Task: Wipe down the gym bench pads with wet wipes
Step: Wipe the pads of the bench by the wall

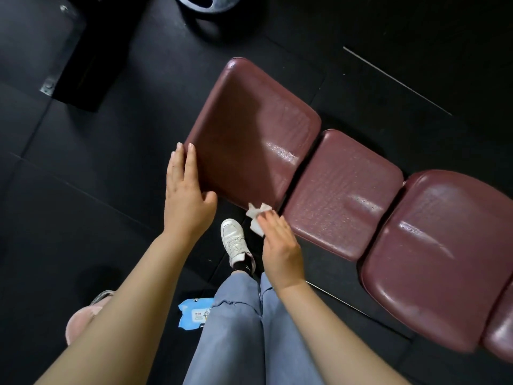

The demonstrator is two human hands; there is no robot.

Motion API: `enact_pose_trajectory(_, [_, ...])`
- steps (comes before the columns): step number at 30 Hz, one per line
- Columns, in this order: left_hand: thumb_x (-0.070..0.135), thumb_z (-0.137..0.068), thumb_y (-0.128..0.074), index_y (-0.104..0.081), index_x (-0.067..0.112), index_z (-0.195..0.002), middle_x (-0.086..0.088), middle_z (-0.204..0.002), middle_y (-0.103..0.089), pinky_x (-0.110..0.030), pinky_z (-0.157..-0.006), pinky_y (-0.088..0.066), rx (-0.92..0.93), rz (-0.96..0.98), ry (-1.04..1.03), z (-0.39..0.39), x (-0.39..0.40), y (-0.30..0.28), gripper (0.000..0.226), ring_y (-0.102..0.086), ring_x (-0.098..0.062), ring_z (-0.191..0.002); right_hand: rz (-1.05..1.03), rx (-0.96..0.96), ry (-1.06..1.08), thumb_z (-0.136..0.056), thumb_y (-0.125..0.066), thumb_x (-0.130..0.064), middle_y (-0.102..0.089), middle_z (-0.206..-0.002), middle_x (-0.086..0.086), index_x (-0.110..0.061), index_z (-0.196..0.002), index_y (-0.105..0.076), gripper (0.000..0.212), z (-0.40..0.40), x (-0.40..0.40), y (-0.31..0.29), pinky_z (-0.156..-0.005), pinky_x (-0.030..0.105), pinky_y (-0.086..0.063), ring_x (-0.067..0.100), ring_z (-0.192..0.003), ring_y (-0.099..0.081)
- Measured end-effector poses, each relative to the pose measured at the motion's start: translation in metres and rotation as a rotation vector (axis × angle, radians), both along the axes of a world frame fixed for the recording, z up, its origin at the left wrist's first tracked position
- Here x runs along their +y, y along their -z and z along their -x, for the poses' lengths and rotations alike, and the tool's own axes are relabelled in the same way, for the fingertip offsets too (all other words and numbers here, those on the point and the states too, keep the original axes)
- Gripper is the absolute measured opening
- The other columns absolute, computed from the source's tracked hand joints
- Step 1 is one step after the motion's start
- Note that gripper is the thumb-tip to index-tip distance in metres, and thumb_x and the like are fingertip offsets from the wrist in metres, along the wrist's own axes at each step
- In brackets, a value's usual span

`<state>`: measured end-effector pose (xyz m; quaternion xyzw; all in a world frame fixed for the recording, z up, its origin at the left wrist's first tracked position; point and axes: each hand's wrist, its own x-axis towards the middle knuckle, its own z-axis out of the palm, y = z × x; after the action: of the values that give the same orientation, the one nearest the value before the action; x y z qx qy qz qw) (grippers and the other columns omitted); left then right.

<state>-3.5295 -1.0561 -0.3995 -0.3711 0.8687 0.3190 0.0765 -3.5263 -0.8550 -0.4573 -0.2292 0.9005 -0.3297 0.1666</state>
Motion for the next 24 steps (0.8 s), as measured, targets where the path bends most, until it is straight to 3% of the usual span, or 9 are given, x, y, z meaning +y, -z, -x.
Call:
enact_pose_trajectory(4, [-0.008, -0.082, -0.041, -0.038, 0.017, -0.15, 0.003, -0.152, -0.04, -0.014, -0.112, -0.029, 0.293, -0.333, -0.317, -0.007, -0.015, -0.002, 0.073, -0.036, -0.007, -0.141, 0.089, -0.001, 0.076, -0.088, -0.048, -0.004, -0.066, -0.116, 0.013, -0.004, -0.109, -0.071, 0.032, 0.008, 0.0, -0.005, -0.103, 0.028, -0.041, 0.022, -0.111, -0.055])
enact_pose_trajectory(8, [-0.011, -0.087, -0.035, -0.044, 0.016, -0.145, 0.004, -0.14, -0.051, -0.015, -0.102, -0.041, 0.348, -0.49, -0.507, -0.014, -0.016, -0.006, 0.064, -0.05, -0.003, -0.125, 0.097, -0.172, 0.347, -0.089, -0.063, -0.007, -0.061, -0.094, -0.002, -0.011, -0.099, -0.068, 0.012, 0.025, -0.022, -0.015, -0.073, 0.019, -0.041, 0.003, -0.083, -0.051])
enact_pose_trajectory(10, [-0.011, -0.089, -0.033, -0.045, 0.017, -0.144, 0.001, -0.142, -0.051, -0.021, -0.106, -0.042, 0.357, -0.524, -0.532, -0.018, -0.015, -0.005, 0.063, -0.05, -0.007, -0.127, 0.14, -0.21, 0.316, -0.089, -0.065, -0.008, -0.068, -0.097, -0.001, -0.01, -0.097, -0.067, 0.009, 0.023, -0.045, -0.02, -0.074, 0.023, -0.045, 0.006, -0.085, -0.057])
enact_pose_trajectory(14, [0.002, -0.095, -0.031, -0.049, 0.022, -0.14, 0.001, -0.142, -0.053, -0.034, -0.113, -0.04, 0.408, -0.607, -0.605, -0.021, -0.02, 0.0, 0.052, -0.051, -0.009, -0.129, 0.245, -0.063, 0.138, -0.092, -0.064, -0.01, -0.071, -0.094, 0.008, -0.005, -0.097, -0.067, 0.008, 0.034, -0.122, -0.026, -0.077, 0.03, -0.046, 0.025, -0.086, -0.063])
enact_pose_trajectory(18, [0.01, -0.104, -0.026, -0.049, 0.019, -0.137, 0.0, -0.14, -0.056, -0.031, -0.109, -0.044, 0.498, -0.688, -0.663, -0.025, -0.028, 0.002, 0.041, -0.054, -0.01, -0.128, 0.265, 0.119, -0.059, -0.092, -0.05, -0.018, -0.069, -0.089, 0.009, -0.007, -0.1, -0.068, 0.023, 0.066, -0.185, -0.036, -0.075, 0.038, -0.049, 0.029, -0.08, -0.062])
enact_pose_trajectory(21, [0.009, -0.106, -0.024, -0.047, 0.021, -0.136, 0.005, -0.137, -0.057, -0.019, -0.099, -0.046, 0.502, -0.701, -0.645, -0.026, -0.03, 0.004, 0.04, -0.056, -0.002, -0.124, 0.2, 0.159, -0.095, -0.087, -0.049, -0.013, -0.066, -0.087, 0.01, -0.005, -0.099, -0.067, 0.022, 0.068, -0.153, -0.022, -0.072, 0.042, -0.049, 0.032, -0.079, -0.06])
enact_pose_trajectory(24, [0.006, -0.105, -0.022, -0.045, 0.021, -0.138, 0.006, -0.138, -0.054, -0.014, -0.099, -0.043, 0.492, -0.687, -0.621, -0.025, -0.028, 0.005, 0.043, -0.053, 0.001, -0.125, 0.086, 0.084, 0.076, -0.088, -0.053, -0.005, -0.066, -0.092, 0.01, -0.005, -0.099, -0.063, 0.015, 0.054, -0.075, -0.007, -0.075, 0.039, -0.047, 0.027, -0.085, -0.057])
